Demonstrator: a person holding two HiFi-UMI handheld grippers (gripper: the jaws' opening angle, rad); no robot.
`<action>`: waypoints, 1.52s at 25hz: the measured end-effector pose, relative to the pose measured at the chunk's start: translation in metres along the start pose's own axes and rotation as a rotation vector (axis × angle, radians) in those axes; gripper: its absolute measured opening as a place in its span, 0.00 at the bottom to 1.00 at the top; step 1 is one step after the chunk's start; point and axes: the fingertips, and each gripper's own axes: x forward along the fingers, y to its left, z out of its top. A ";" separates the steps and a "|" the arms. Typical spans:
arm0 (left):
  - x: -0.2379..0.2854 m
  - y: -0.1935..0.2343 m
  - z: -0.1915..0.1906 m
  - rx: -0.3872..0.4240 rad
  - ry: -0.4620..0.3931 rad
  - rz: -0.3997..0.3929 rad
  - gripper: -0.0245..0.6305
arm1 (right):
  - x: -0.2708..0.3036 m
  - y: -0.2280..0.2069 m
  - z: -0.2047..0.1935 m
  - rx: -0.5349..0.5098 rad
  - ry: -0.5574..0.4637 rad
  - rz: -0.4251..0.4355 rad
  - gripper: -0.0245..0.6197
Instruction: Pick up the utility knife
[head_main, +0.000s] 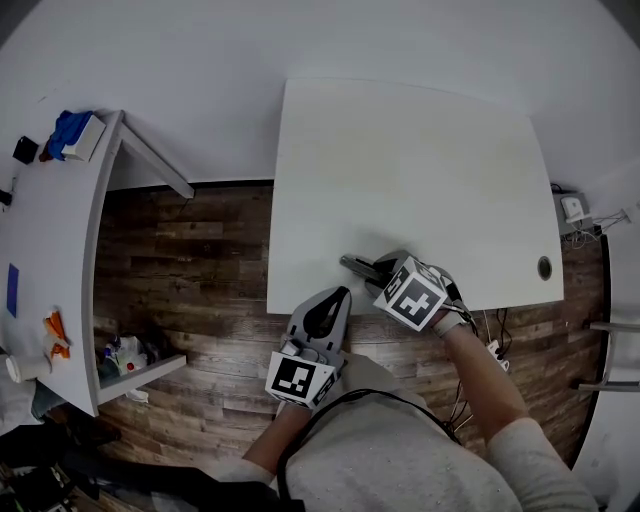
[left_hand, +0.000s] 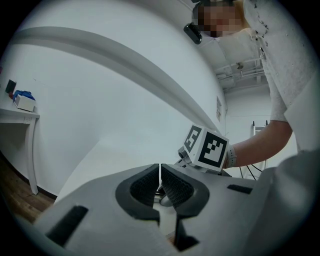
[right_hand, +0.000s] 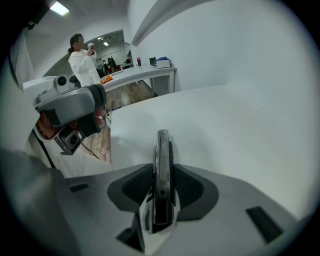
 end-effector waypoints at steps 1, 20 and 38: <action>0.001 0.001 0.000 -0.002 0.000 0.004 0.05 | 0.000 0.000 0.000 -0.001 -0.004 -0.002 0.25; 0.003 0.008 0.008 -0.019 -0.010 0.010 0.05 | -0.017 -0.008 -0.003 0.147 -0.129 -0.014 0.24; 0.015 -0.002 0.029 0.006 -0.009 -0.041 0.05 | -0.073 -0.023 0.021 0.374 -0.391 -0.058 0.24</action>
